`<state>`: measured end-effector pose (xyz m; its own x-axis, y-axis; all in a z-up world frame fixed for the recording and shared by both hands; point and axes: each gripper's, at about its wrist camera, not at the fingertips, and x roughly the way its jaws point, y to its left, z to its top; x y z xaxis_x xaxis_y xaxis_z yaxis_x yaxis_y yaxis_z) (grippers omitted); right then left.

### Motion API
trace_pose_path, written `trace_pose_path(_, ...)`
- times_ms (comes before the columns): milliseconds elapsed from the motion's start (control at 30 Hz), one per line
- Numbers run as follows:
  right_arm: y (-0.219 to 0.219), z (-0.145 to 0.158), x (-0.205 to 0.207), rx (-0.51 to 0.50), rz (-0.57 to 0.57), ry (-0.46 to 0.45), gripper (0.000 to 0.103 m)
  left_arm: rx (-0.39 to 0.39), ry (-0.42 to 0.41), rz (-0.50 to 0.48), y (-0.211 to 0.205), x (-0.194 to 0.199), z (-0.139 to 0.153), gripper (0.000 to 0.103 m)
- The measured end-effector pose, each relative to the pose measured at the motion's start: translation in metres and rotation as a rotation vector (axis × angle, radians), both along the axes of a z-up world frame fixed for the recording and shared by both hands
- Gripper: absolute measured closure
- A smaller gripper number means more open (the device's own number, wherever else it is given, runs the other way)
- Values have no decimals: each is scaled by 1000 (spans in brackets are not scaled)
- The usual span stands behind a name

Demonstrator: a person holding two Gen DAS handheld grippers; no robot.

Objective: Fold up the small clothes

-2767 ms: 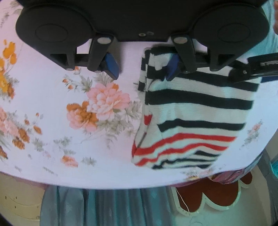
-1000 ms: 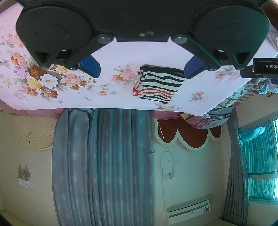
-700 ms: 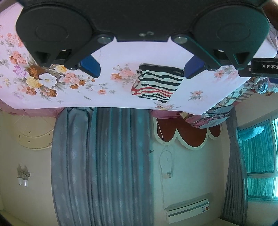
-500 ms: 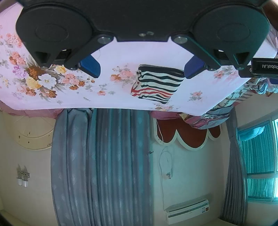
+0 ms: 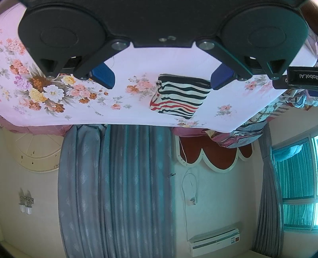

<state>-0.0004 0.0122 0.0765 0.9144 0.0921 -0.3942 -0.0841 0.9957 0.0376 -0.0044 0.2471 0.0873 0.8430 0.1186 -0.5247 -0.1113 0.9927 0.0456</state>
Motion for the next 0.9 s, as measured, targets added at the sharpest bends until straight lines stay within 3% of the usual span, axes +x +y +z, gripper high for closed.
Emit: trace_pose_path(900,2,-6,2,-4,2,6,1,-5,19,-6,0,6,-4,0)
